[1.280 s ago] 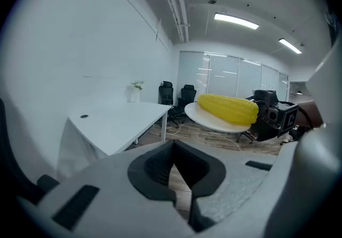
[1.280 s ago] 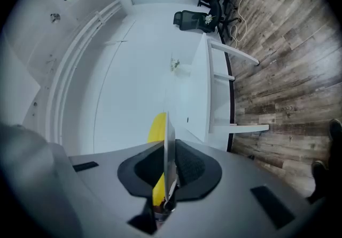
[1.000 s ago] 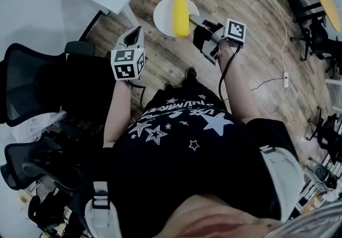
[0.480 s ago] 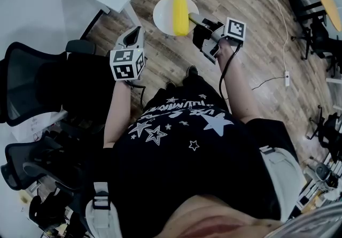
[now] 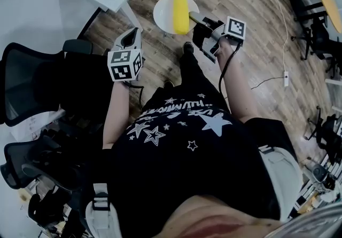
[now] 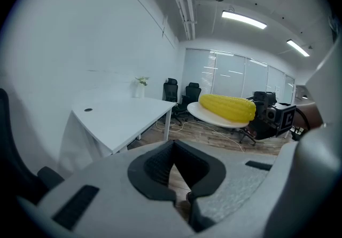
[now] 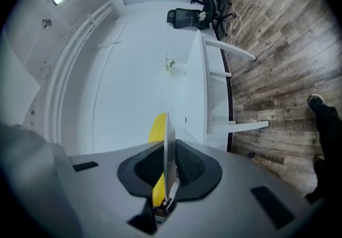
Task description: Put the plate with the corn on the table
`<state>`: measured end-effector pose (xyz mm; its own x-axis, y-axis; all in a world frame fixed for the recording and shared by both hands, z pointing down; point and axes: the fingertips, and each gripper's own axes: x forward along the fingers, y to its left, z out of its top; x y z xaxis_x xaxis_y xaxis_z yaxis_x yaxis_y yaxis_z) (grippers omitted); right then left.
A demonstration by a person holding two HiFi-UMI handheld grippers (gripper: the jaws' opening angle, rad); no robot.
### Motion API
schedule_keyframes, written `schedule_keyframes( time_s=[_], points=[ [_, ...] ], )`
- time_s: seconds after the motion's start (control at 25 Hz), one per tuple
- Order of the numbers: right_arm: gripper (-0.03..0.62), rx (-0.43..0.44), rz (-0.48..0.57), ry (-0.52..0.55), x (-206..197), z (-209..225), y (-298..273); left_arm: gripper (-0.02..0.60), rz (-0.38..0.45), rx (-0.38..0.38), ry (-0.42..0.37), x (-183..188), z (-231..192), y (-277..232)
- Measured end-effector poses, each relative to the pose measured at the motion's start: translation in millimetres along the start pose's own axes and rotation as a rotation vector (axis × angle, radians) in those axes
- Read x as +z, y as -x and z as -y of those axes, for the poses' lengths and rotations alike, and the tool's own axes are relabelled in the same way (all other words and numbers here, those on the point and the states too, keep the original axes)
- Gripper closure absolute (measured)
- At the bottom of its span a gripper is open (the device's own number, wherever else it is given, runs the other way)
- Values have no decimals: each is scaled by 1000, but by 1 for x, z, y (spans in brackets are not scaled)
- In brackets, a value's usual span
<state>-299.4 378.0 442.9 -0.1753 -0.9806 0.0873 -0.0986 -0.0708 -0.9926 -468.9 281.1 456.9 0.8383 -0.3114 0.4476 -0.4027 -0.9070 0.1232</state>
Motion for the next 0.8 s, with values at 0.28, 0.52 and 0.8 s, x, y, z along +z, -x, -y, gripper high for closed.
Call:
schedule_keyframes(
  time_s=[0.28, 0.52, 0.8],
  points=[
    [559, 24, -46, 10, 59, 6, -23, 575, 9, 43, -5, 31, -5, -50],
    [559, 40, -93, 27, 148, 4, -54, 575, -3, 79, 8, 74, -9, -124],
    [559, 58, -124, 52, 215, 4, -75, 575, 9, 106, 30, 102, -9, -181]
  ],
)
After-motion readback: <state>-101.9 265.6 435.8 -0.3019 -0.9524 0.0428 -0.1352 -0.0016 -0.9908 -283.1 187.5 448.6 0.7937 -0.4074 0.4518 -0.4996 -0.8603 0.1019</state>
